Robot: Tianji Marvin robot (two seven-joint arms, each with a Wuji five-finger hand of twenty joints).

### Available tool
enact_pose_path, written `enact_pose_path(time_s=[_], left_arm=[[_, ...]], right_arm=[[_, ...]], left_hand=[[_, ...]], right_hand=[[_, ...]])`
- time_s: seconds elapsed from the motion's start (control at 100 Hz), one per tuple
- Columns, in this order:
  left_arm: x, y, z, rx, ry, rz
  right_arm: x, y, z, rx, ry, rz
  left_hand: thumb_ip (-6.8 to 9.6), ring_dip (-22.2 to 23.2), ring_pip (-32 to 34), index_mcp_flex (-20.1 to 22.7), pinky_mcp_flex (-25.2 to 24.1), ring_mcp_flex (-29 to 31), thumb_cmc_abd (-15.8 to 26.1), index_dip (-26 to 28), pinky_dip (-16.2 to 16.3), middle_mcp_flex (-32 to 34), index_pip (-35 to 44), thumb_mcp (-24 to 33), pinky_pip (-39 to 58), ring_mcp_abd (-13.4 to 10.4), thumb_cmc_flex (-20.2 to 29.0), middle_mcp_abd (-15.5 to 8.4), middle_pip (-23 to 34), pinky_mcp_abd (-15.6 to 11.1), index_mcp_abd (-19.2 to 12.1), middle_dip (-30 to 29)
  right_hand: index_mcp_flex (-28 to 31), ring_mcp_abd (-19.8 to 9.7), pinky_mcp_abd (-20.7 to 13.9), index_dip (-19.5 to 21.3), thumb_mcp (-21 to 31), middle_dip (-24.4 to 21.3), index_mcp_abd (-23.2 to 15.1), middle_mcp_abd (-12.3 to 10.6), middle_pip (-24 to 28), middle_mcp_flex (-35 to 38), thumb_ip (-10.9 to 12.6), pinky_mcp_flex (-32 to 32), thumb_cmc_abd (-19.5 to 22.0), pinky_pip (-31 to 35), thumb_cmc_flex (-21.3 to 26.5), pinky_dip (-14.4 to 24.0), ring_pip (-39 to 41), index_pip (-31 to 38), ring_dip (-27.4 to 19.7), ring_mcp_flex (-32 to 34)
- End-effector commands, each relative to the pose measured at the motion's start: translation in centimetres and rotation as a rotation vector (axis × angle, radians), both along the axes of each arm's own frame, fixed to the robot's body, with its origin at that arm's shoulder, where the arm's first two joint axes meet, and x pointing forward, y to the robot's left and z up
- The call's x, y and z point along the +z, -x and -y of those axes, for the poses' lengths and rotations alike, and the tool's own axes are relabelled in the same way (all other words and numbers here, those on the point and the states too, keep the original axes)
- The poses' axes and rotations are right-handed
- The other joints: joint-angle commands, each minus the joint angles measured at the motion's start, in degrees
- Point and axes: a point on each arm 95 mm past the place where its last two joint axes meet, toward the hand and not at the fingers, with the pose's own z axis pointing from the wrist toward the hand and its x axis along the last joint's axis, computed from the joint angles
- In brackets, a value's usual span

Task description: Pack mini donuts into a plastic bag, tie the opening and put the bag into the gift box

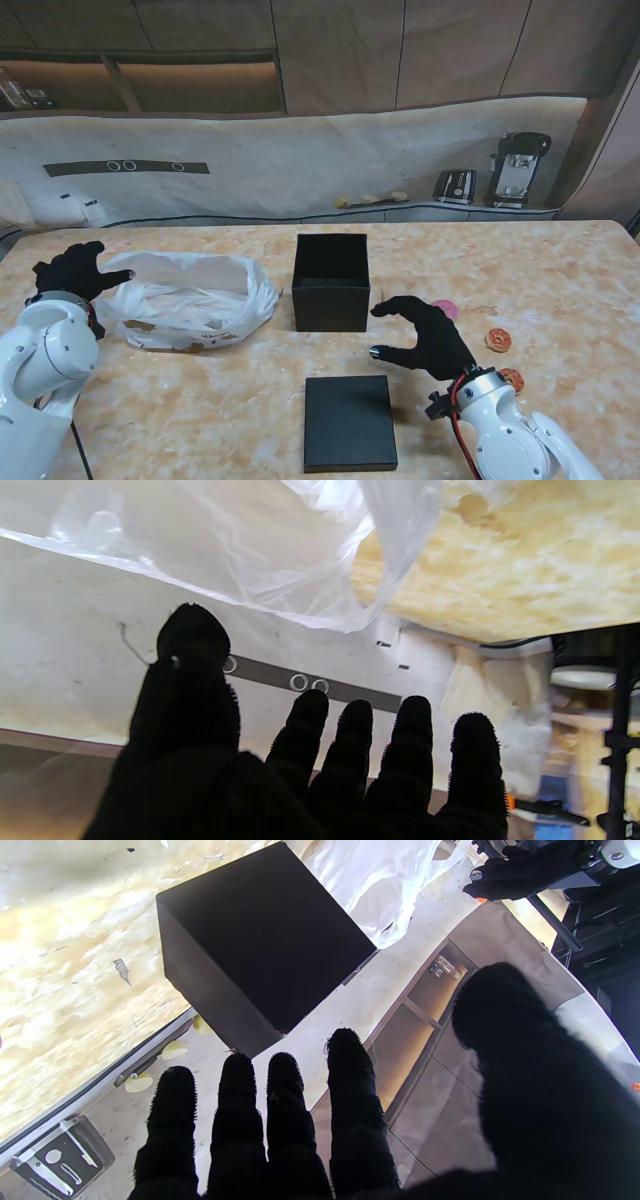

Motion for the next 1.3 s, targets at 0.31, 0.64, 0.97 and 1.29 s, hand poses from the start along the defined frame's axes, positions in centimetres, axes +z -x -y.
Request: enact_pose_path(time_s=[0.31,0.64,0.97,1.29], left_arm=[[-2.6,-1.8,-0.6,0.101,0.128,-0.112],[-4.1,-2.7,-0.6,0.177,0.161,-0.144],[-4.7,-2.8,-0.9,0.196,0.135,-0.082],[-4.5,-2.6,-0.7,0.219,0.155,-0.045]], right_arm=[[-0.5,0.1,-0.5,0.012,0.017,-0.025],[-0.6,0.0,-0.6,0.010,0.030,-0.033],[-0.7,-0.3,-0.8,0.015,0.034,-0.040],[-0.7,-0.3,-0.8,0.013,0.038,-0.039]], left_hand=[[0.17,-1.8,-1.4,-2.3,0.7,-0.8,-2.1,-1.4,-2.2,-2.9,-4.6,-0.6,-1.2,2.7,0.7,1.7,-1.1,0.0,1.6,-1.1],[0.48,-1.6,1.1,-2.8,3.1,1.3,-3.4,1.2,-2.6,-1.7,-2.3,-0.2,3.8,3.7,3.2,1.9,0.7,3.0,1.2,-0.6],[0.56,1.4,6.2,-4.6,4.8,3.7,-3.8,4.1,-1.6,-0.4,3.1,0.0,11.6,3.3,4.6,1.9,5.0,1.8,2.6,3.0],[0.72,4.2,11.4,-5.6,8.0,7.9,-4.8,8.7,0.2,2.1,10.7,0.3,16.9,4.1,5.9,2.8,8.8,3.0,4.1,6.1]], right_hand=[[0.3,-1.9,-0.1,-0.2,-0.3,0.2,-0.9,-0.7,-0.2,-1.1,1.2,-1.2,0.5,-1.4,-2.0,0.0,-0.4,-0.3,-0.8,-0.5],[0.3,-1.8,-0.1,-0.2,-0.2,0.2,-0.9,-0.7,-0.2,-1.0,1.2,-1.4,0.6,-1.8,-2.0,0.2,-0.4,-0.4,-0.7,-0.4],[0.1,-1.8,-0.1,-0.1,-0.1,0.3,-0.9,-0.7,-0.2,-1.1,1.2,-1.5,0.6,-2.1,-1.8,0.4,-0.3,-0.3,-0.7,-0.5],[0.2,-1.9,-0.1,-0.1,0.1,0.3,-0.8,-0.6,-0.1,-1.1,1.2,-1.7,0.6,-2.3,-1.7,0.6,-0.3,-0.2,-0.7,-0.5]])
